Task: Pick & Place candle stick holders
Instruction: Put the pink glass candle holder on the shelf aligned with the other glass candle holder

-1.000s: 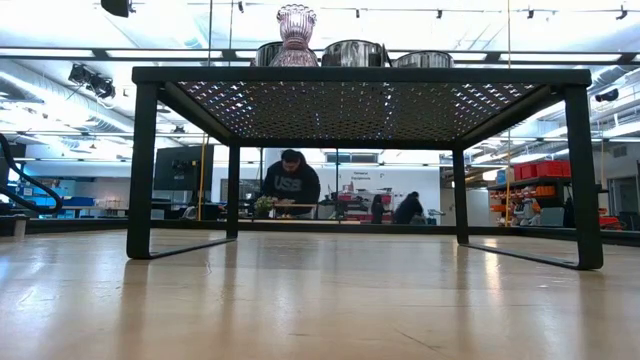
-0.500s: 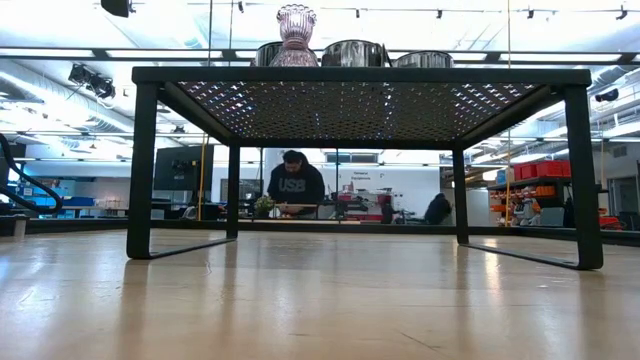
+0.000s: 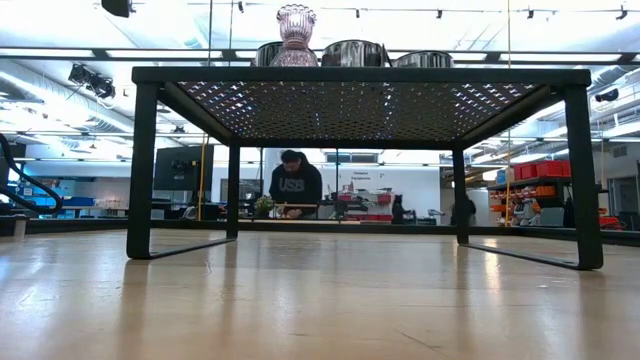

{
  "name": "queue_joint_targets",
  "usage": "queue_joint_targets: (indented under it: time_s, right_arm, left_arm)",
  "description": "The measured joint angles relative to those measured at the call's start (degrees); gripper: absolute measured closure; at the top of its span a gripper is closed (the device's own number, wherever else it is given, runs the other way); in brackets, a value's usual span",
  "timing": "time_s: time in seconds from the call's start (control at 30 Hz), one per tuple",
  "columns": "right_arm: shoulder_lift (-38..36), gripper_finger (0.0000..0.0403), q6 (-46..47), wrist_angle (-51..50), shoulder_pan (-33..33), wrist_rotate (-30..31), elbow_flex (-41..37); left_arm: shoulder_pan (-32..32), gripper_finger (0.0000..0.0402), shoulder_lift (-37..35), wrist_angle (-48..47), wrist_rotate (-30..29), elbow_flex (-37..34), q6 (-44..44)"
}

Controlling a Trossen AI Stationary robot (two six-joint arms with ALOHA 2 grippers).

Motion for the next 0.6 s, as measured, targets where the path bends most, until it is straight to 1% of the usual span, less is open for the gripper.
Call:
queue_joint_targets:
  time_s: [0.1, 0.17, 0.37, 0.5, 0.6]
  right_arm:
    - [-0.02, 0.0047, 0.1, 4.79, 0.36, -0.76, -3.59]
    - [0.0, 0.0051, 0.31, 3.88, 0.34, 0.08, -4.61]
    - [-0.02, 0.0069, 1.92, -2.48, 0.34, 8.37, -4.9]
    - [-0.02, 0.0079, 1.77, -2.19, 0.4, 8.29, -5.13]
    - [-0.04, 0.008, 1.63, -0.89, 0.45, 8.06, -6.68]
  left_arm:
    - [-0.01, 0.0103, 0.0, -0.01, 1.0, 0.0, -0.11]
    - [0.0, 0.0103, 0.0, -0.02, 1.31, 0.0, -0.13]
    - [0.0, 0.0103, 0.0, -0.01, 1.32, 0.0, -0.77]
    - [0.0, 0.0103, 0.0, -0.02, 1.34, 0.0, -1.49]
    - [0.0, 0.0103, 0.0, -0.01, 1.34, 0.0, -1.49]
